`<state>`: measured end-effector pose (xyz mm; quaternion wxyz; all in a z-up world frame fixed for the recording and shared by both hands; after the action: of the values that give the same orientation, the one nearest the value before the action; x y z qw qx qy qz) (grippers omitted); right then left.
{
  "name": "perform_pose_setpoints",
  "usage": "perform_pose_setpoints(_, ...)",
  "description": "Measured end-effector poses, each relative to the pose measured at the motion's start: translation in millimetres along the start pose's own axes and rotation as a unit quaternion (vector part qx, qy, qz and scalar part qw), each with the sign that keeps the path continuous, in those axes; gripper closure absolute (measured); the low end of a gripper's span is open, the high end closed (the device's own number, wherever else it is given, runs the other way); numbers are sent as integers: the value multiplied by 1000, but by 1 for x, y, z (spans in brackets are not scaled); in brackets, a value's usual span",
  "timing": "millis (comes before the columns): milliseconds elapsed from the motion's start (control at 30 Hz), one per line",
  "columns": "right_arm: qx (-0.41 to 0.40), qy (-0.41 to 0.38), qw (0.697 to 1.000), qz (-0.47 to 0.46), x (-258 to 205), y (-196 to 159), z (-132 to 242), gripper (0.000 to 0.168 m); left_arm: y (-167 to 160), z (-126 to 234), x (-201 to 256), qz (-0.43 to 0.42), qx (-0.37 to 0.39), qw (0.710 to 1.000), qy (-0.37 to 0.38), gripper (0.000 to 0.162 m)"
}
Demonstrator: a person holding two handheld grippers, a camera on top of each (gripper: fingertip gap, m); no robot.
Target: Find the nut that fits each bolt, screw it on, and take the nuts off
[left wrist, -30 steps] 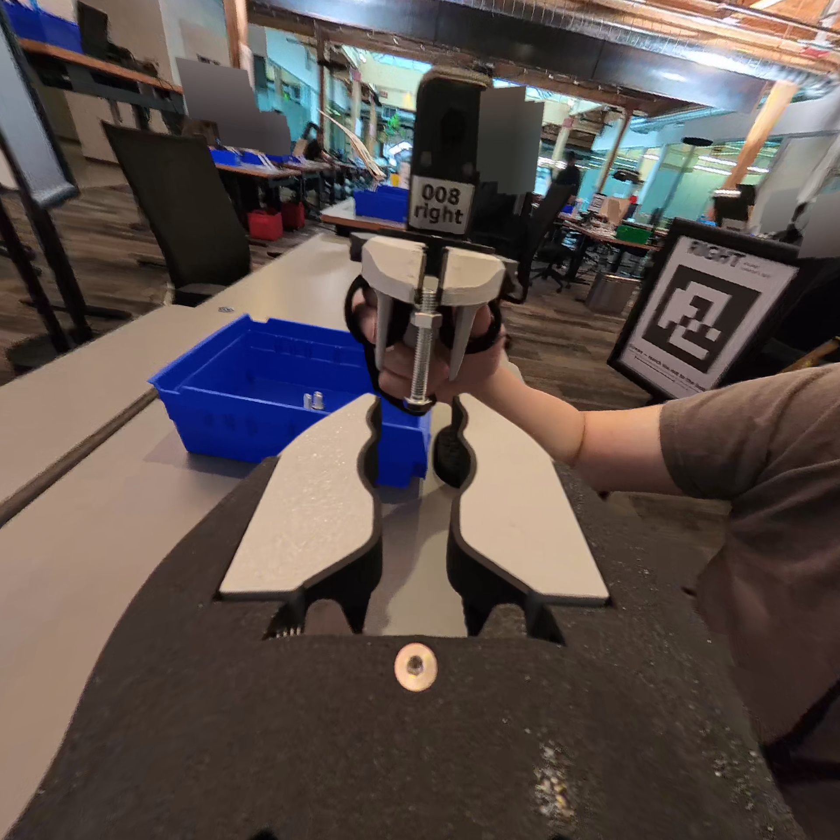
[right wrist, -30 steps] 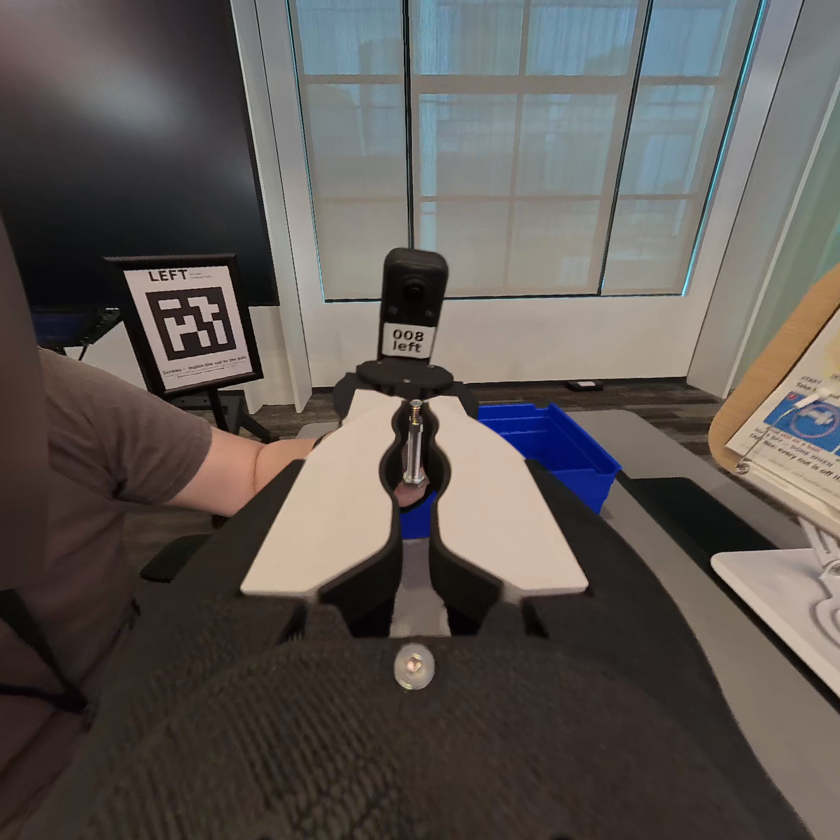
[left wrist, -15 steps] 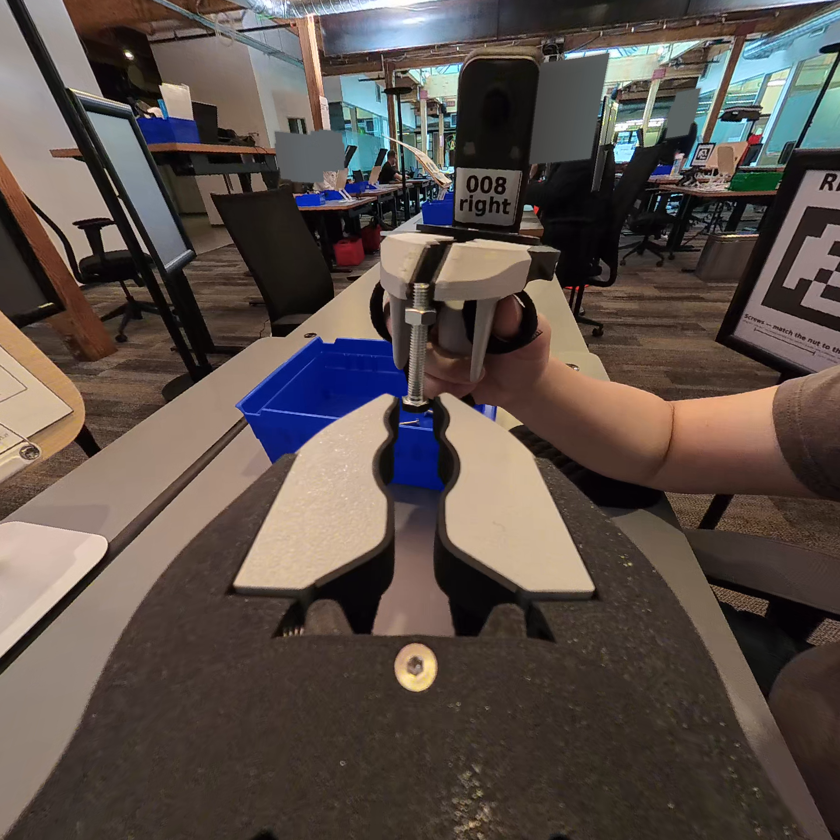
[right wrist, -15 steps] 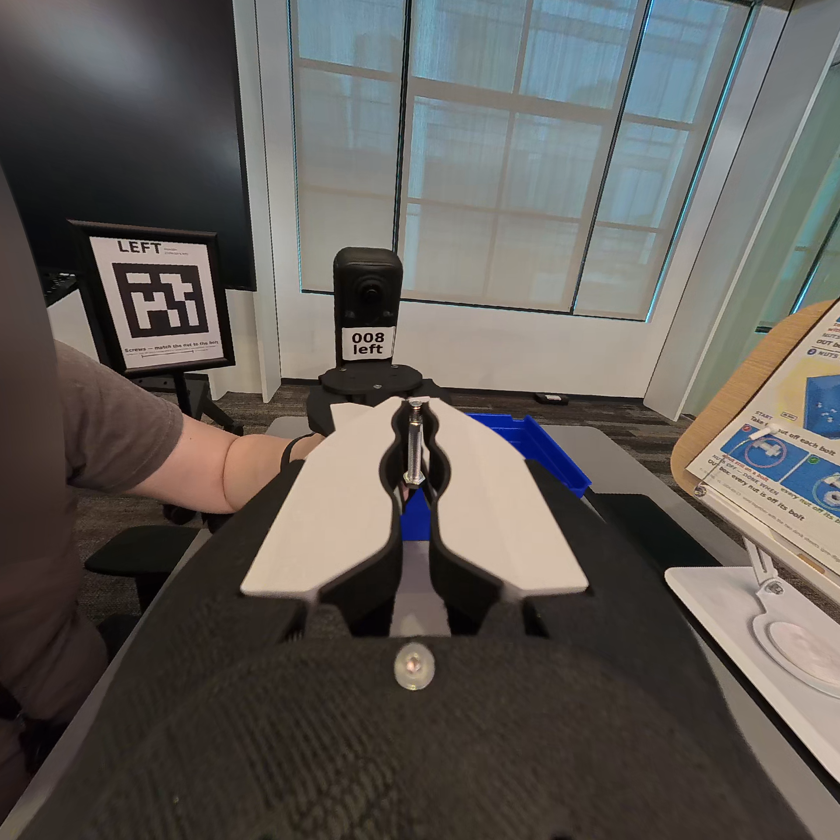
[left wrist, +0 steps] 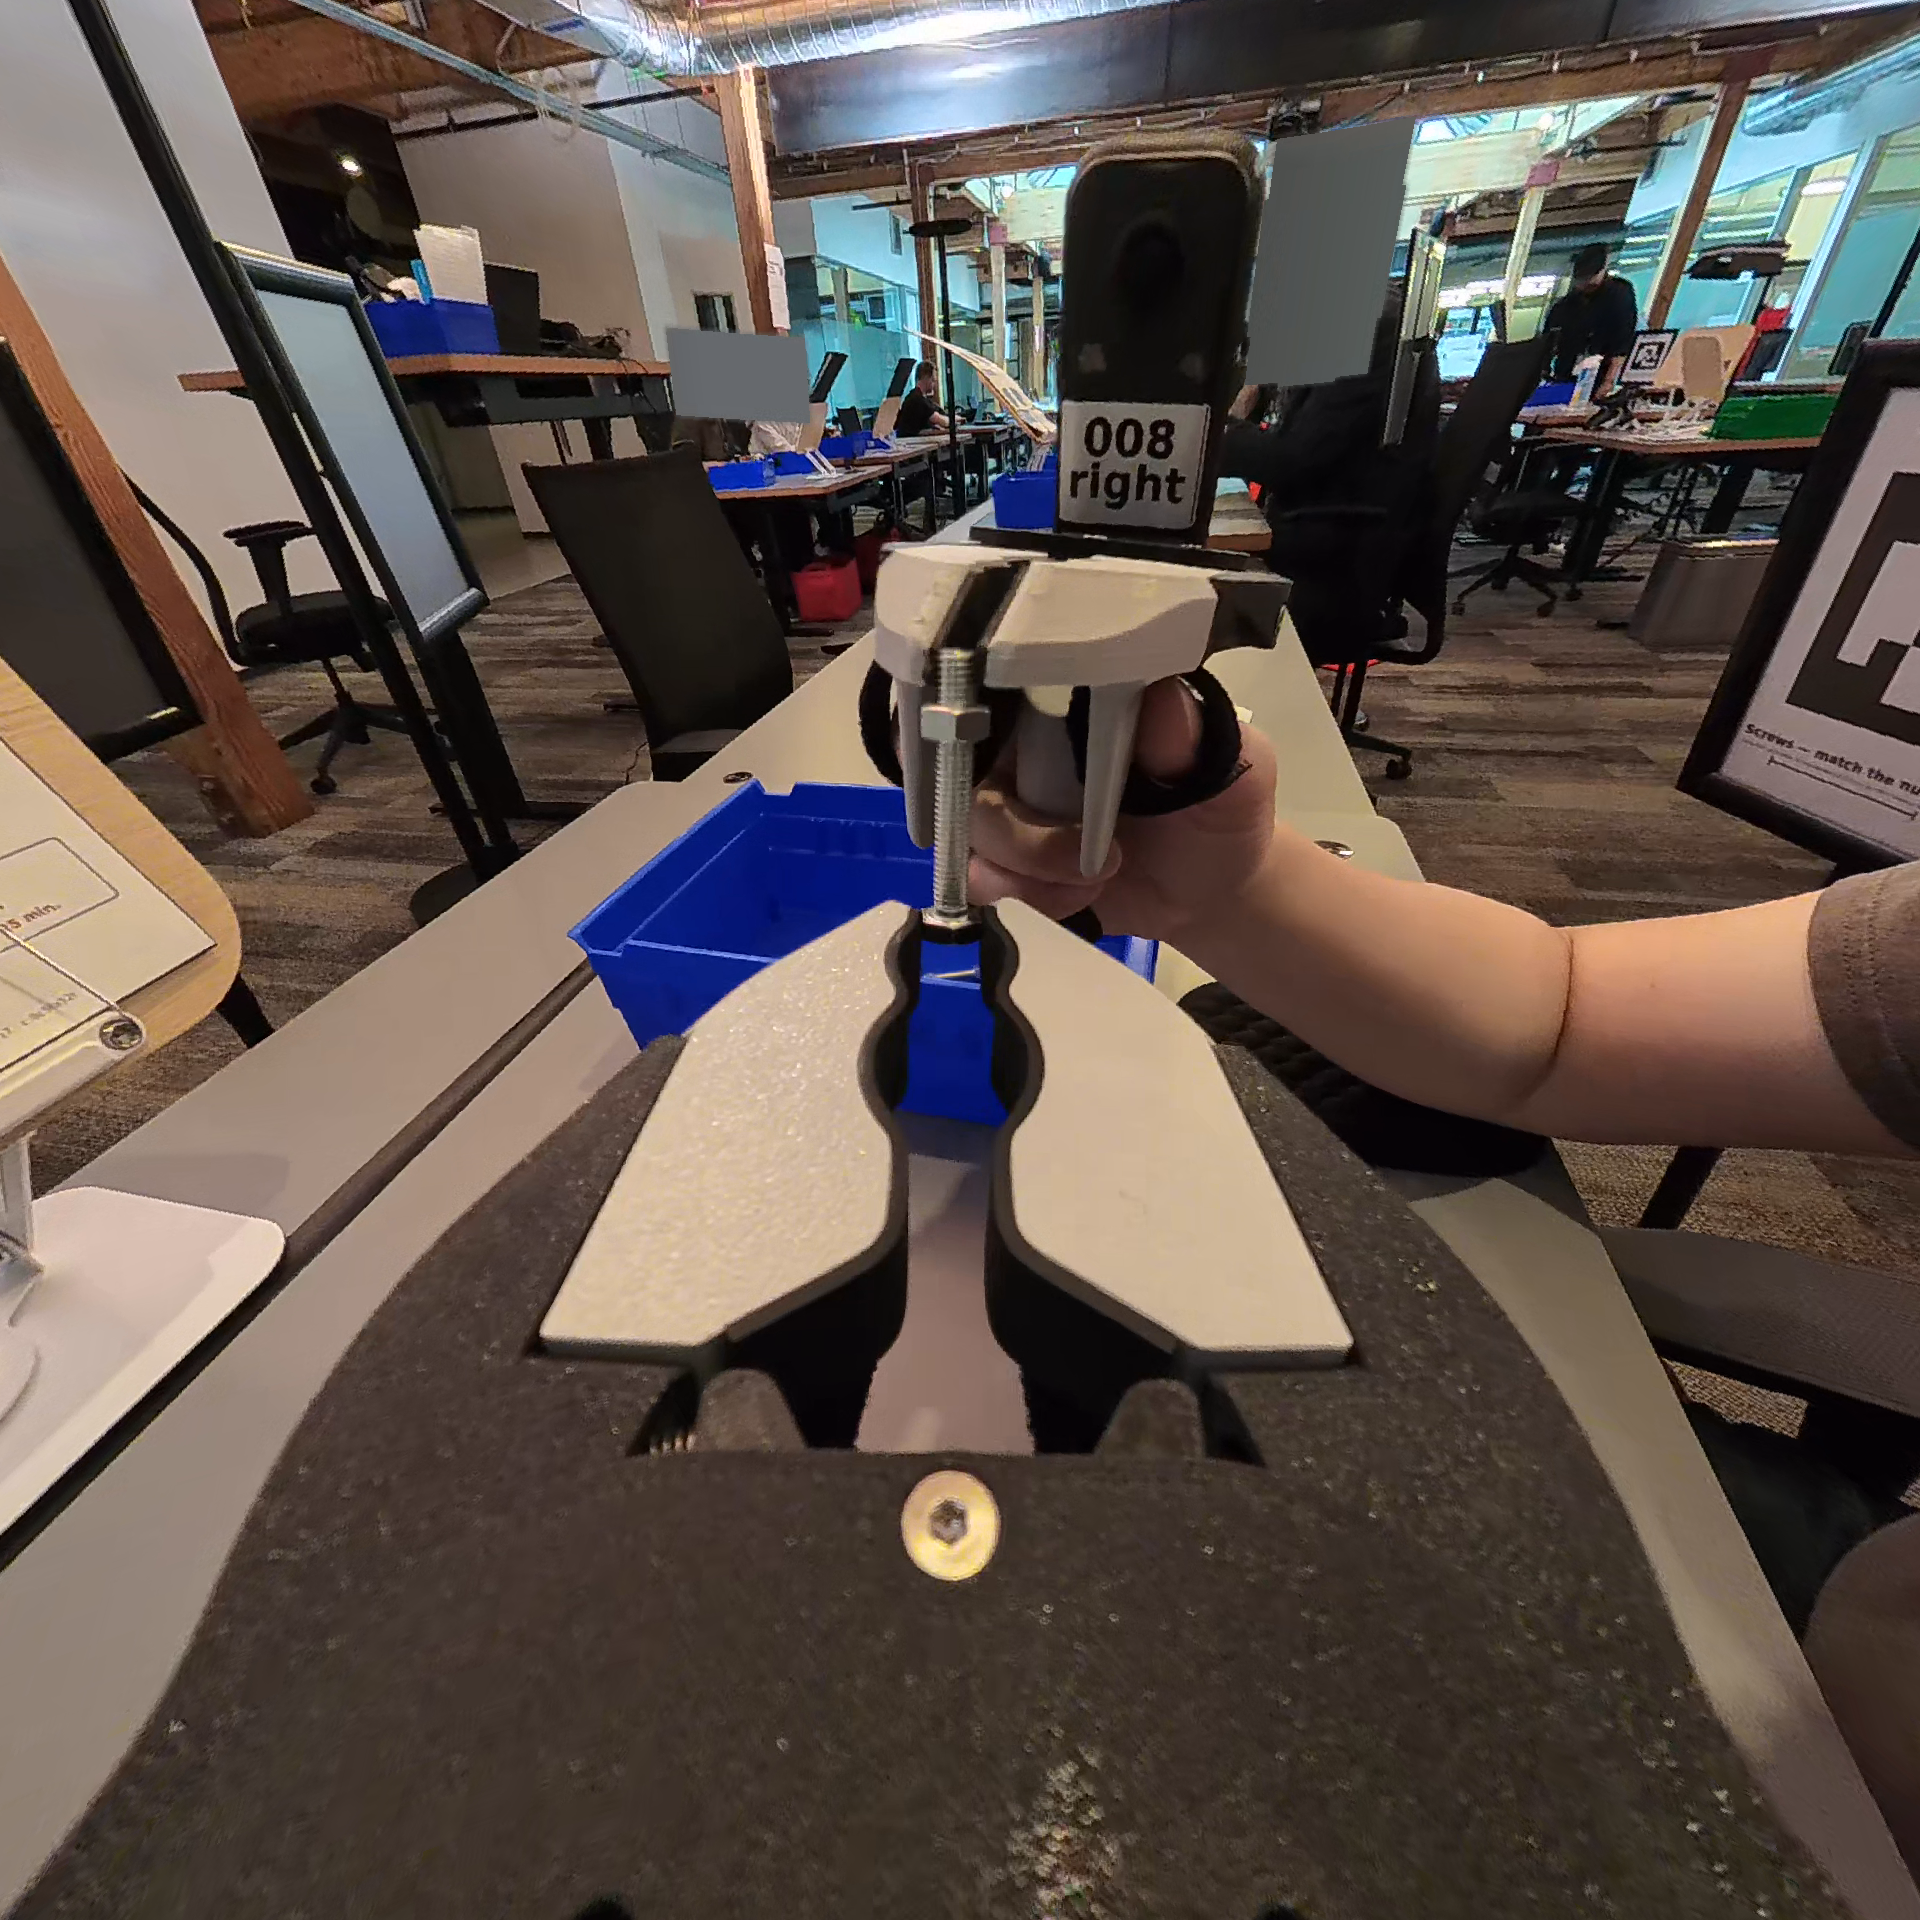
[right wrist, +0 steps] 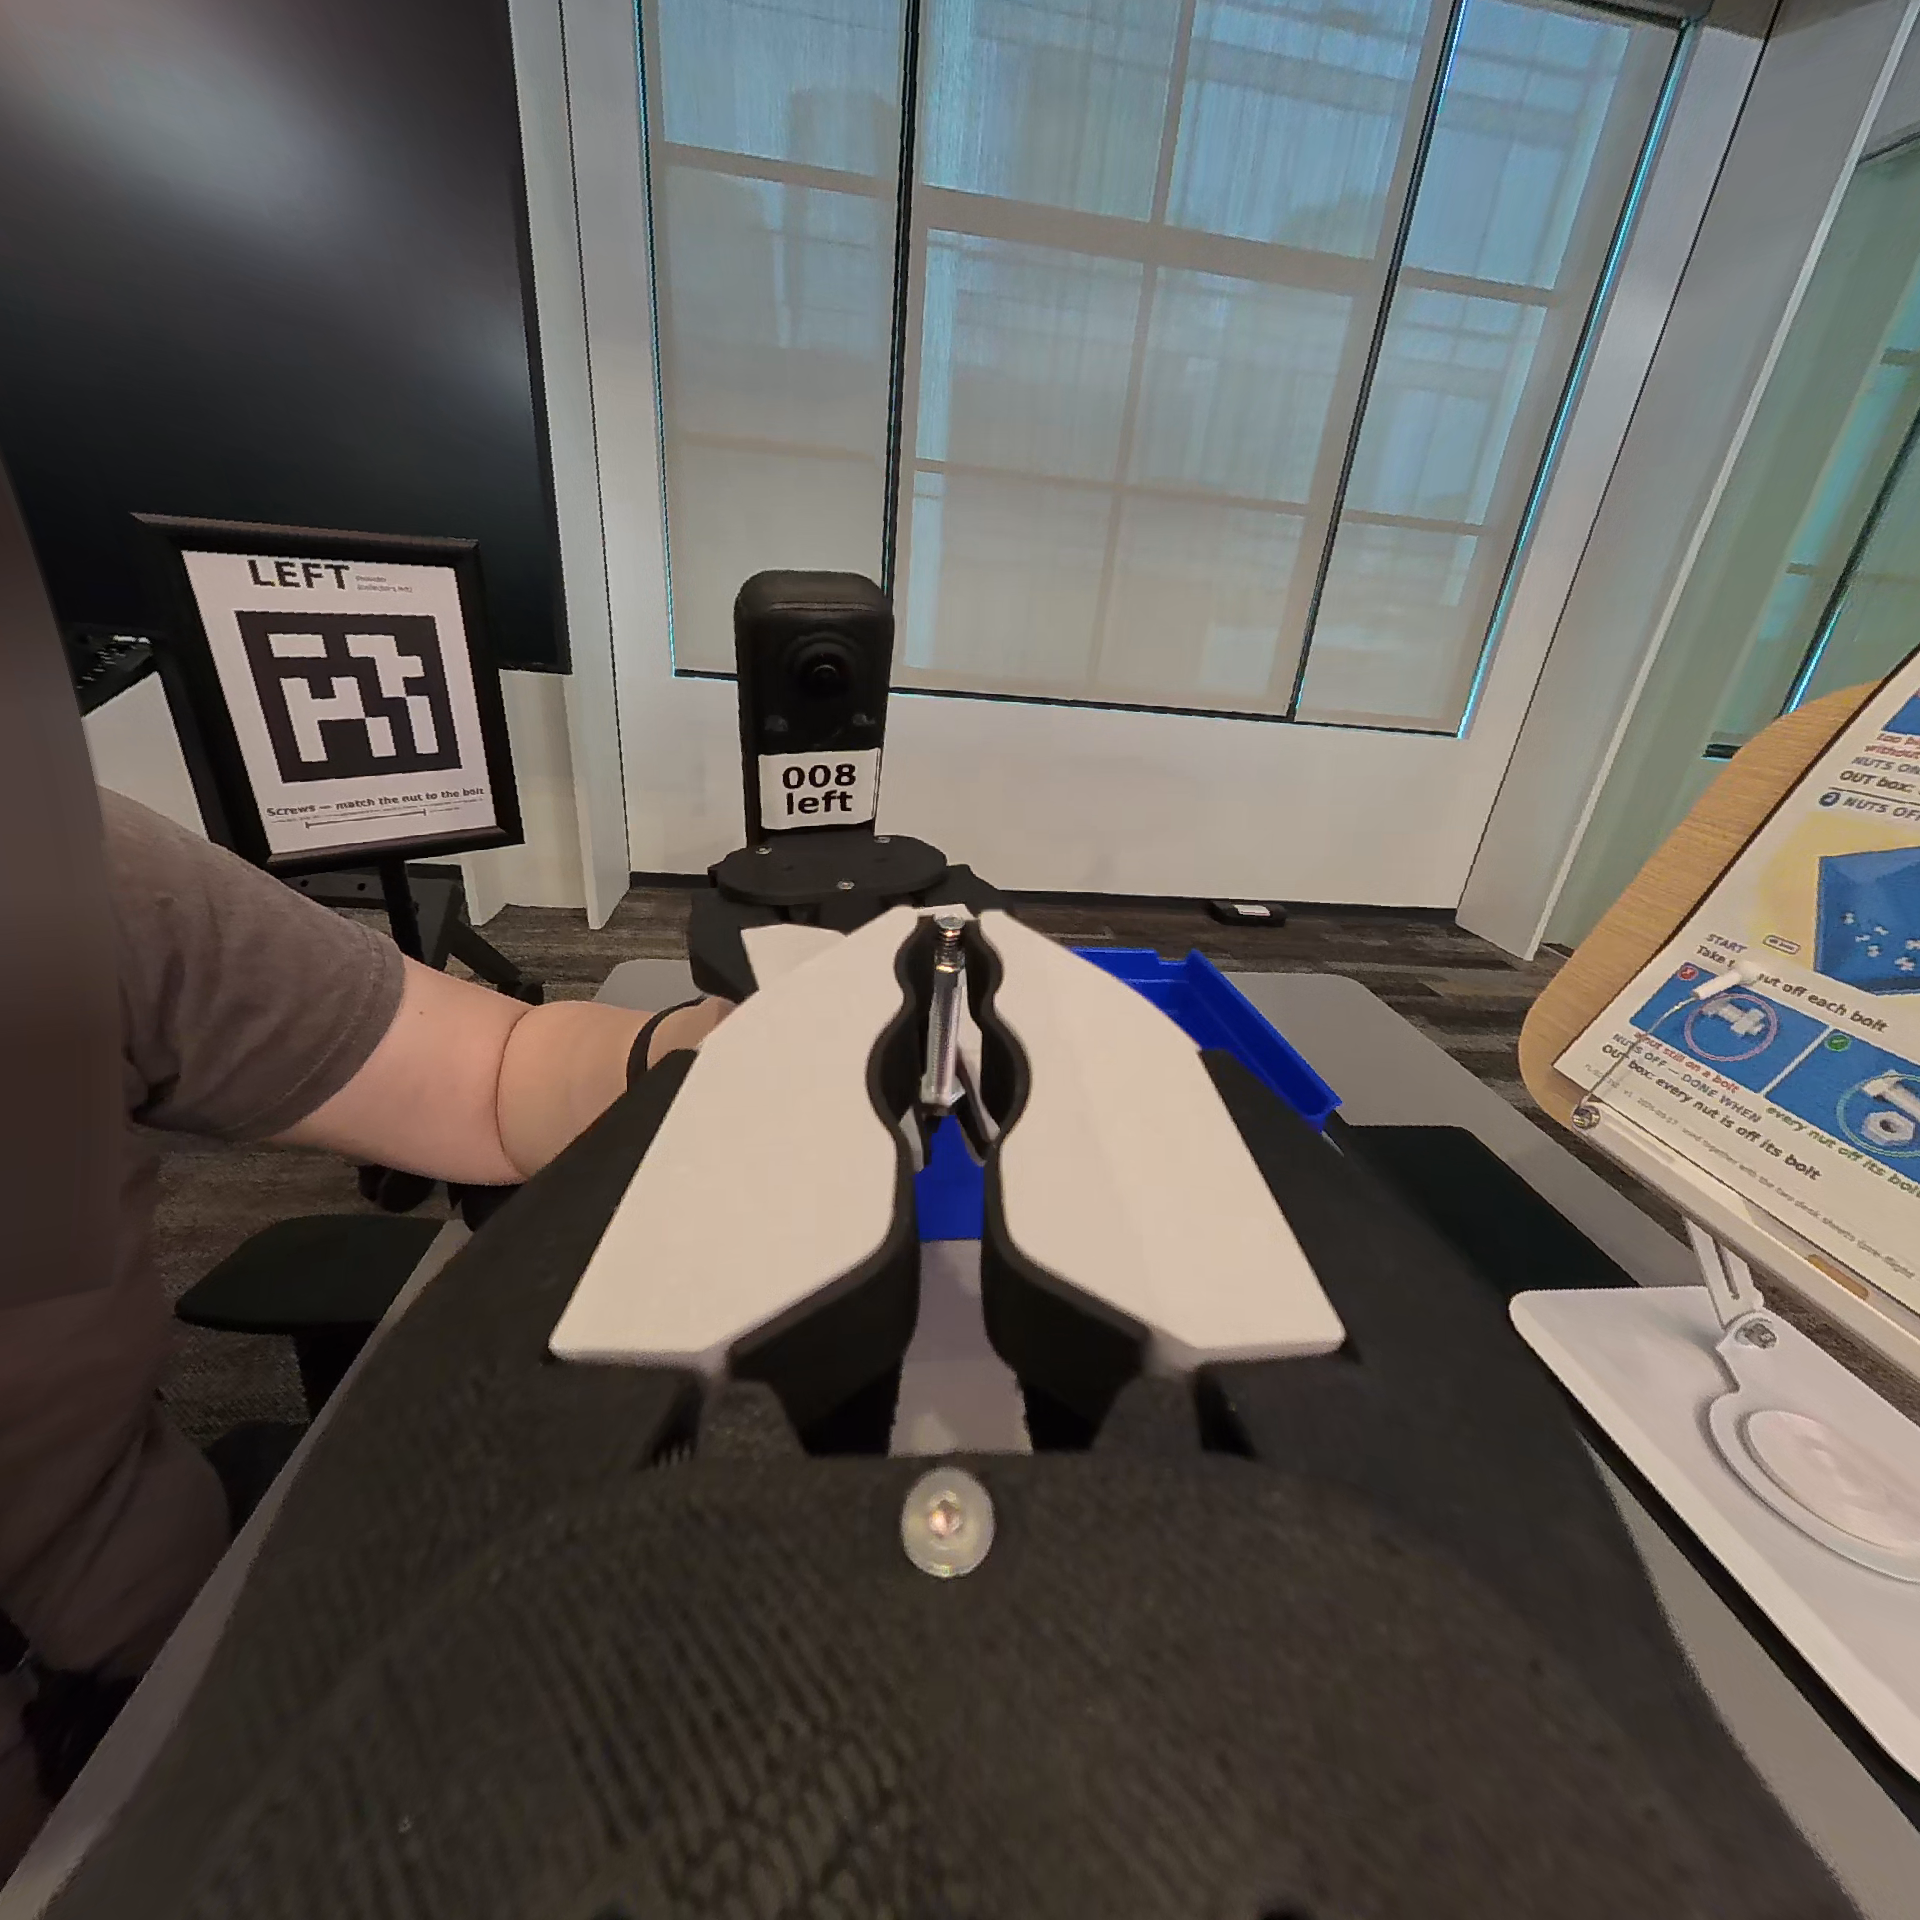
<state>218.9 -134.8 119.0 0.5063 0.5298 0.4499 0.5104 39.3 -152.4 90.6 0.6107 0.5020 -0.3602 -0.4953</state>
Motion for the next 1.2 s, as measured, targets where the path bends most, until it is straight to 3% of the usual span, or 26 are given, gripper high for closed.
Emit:
perform_pose_setpoints(167, -7, 0, 1000, 0, 0, -2, -3, 162, -1, -2, 1, -3, -15, 1000, -3, 152)
perform_pose_setpoints(267, 5, -10, 1000, -1, 1, 0, 0, 144, 0, -1, 2, 3, -10, 1000, -11, 152)
perform_pose_setpoints(567, -10, 38, 999, -30, 2, -3, -4, 144, 4, -1, 8, 2, -7, 1000, -23, 152)
perform_pose_setpoints(767, 20, 92, 995, -45, 7, -3, 5, 146, 8, 2, 10, 14, 10, 998, -58, 152)
perform_pose_setpoints(1200, 8, 94, 994, -46, 3, 2, 6, 149, 9, 2, 12, 8, 3, 998, -61, 152)
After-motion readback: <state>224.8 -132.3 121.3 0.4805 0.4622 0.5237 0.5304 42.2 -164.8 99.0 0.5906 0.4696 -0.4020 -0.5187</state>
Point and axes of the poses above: each gripper's, where its closed fingertips meet, z back along the fingers, y out of its top, x = y × z across the jaws, the point moved 10 cm from there along z, back along the fingers, and after that the axes turned 12 degrees about -x, right-handed, at the moved point
